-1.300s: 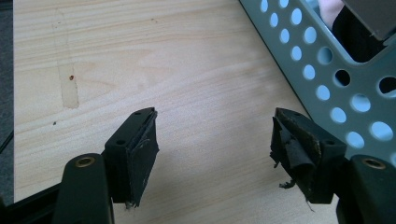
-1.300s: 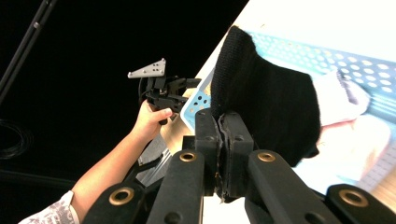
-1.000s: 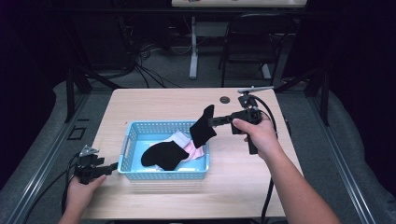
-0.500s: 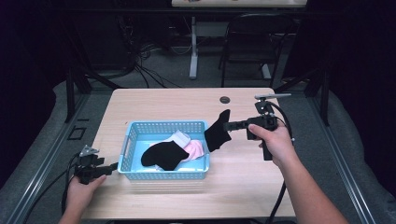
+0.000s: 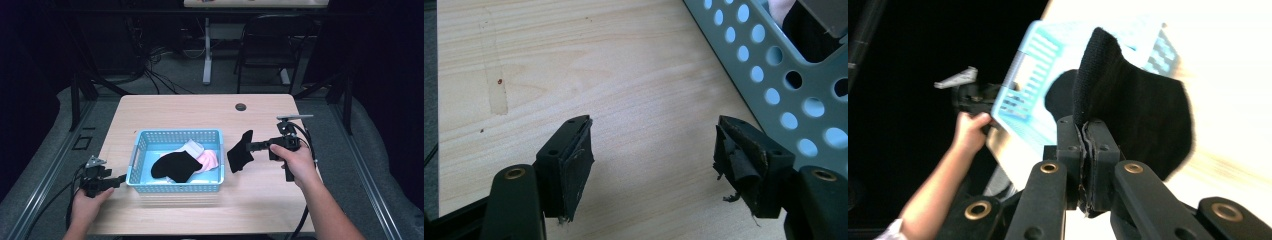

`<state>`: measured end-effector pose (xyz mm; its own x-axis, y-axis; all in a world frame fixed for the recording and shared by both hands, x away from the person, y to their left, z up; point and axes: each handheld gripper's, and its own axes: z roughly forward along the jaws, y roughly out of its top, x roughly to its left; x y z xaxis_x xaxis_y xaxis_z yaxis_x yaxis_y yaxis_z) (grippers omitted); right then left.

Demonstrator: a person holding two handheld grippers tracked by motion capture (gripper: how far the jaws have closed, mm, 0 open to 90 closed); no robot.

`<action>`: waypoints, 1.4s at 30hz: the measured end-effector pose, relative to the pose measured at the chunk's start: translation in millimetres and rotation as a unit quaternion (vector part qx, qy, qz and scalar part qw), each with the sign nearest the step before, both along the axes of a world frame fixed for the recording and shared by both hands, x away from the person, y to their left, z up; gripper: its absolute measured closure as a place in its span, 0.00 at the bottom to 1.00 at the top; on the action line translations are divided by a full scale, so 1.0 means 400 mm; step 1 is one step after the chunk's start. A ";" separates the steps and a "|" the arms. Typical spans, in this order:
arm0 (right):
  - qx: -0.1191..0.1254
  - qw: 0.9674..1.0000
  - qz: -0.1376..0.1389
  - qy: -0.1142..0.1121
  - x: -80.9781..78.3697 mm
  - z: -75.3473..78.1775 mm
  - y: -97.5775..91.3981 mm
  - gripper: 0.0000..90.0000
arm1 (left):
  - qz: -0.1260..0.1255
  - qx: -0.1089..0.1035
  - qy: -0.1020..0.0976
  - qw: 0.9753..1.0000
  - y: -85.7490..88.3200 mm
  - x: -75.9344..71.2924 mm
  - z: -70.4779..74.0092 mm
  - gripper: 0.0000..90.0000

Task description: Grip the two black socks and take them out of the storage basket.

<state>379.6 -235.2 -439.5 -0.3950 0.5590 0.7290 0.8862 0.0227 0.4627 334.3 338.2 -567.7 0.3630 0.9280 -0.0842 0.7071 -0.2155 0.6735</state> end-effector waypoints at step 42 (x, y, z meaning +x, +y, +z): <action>-0.313 0.945 -0.075 -0.052 0.036 -0.022 0.009 0.83 | -0.002 0.001 0.001 1.000 -0.002 0.000 -0.001 0.35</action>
